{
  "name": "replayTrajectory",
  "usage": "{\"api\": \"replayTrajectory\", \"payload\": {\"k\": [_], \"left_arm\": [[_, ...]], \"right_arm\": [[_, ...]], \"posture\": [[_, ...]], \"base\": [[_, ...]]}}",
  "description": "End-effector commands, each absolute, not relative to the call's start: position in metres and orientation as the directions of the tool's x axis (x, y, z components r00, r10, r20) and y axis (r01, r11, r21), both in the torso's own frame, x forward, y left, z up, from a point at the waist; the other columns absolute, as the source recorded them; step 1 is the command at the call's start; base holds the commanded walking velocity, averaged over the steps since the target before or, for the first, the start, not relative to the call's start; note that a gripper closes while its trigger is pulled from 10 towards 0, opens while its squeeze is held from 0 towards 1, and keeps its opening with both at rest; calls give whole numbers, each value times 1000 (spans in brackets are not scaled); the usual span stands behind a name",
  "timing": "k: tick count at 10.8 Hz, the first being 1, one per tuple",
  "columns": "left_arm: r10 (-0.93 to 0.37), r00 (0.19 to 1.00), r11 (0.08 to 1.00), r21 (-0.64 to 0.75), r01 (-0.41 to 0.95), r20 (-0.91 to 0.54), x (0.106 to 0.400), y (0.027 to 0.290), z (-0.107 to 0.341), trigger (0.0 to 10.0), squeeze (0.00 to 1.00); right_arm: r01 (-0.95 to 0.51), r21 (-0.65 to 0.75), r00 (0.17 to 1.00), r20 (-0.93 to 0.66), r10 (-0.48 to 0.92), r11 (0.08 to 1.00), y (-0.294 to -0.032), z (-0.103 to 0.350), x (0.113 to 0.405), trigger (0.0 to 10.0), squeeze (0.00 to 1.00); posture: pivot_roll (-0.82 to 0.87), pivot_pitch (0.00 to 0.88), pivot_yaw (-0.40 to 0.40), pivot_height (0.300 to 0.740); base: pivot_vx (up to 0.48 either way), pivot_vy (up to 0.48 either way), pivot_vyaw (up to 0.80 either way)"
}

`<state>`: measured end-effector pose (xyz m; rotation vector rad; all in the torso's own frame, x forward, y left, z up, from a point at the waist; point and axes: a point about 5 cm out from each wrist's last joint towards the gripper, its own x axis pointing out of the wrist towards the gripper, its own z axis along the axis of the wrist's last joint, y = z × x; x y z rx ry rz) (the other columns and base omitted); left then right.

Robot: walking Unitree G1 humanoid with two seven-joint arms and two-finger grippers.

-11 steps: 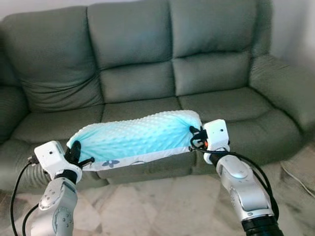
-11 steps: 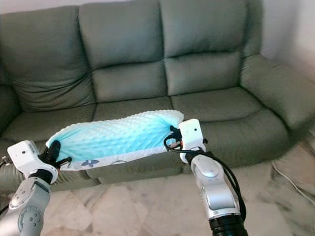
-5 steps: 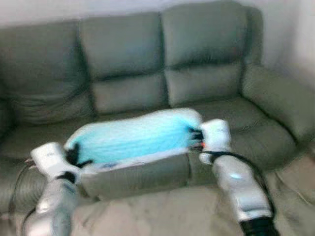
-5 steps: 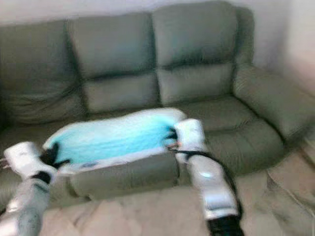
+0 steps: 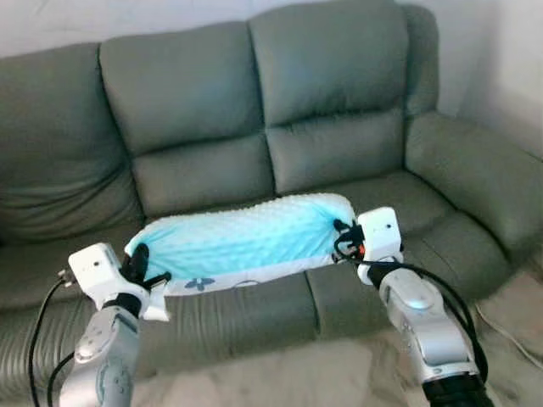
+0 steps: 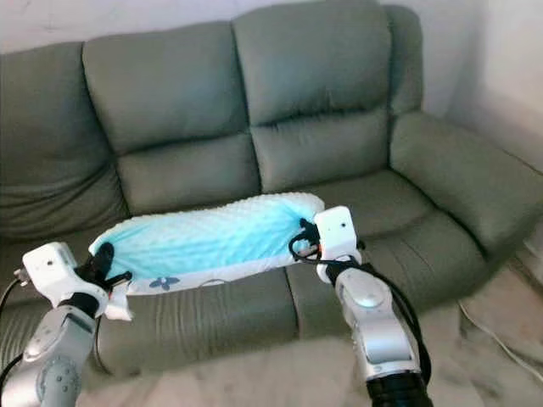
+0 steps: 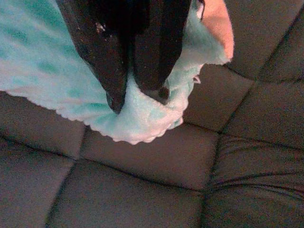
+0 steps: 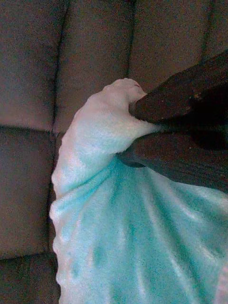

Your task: Move the pillow to the sofa

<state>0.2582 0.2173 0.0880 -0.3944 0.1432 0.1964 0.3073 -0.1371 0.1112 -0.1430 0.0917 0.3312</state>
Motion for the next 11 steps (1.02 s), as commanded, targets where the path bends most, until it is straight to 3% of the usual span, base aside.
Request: {"api": "replayTrajectory", "payload": {"k": [1,7,11], "left_arm": [[193,969,909,-344,-236,-156,258,228,94,10000,0],[284,935,905,-262,-335,-212,260,237,89,10000,0],[284,931,907,-251,-338,-229,261,237,87,10000,0]], "right_arm": [[-351,-128,936,-87,342,927,-129,118,309,10000,0],[-353,-123,935,-82,345,928,-127,118,310,10000,0],[-351,-125,936,-81,343,928,-127,118,310,10000,0]], "posture": [[-215,37,100,740],[-212,28,102,740],[-215,27,103,740]], "base": [[382,247,0],[41,0,0],[0,439,0]]}}
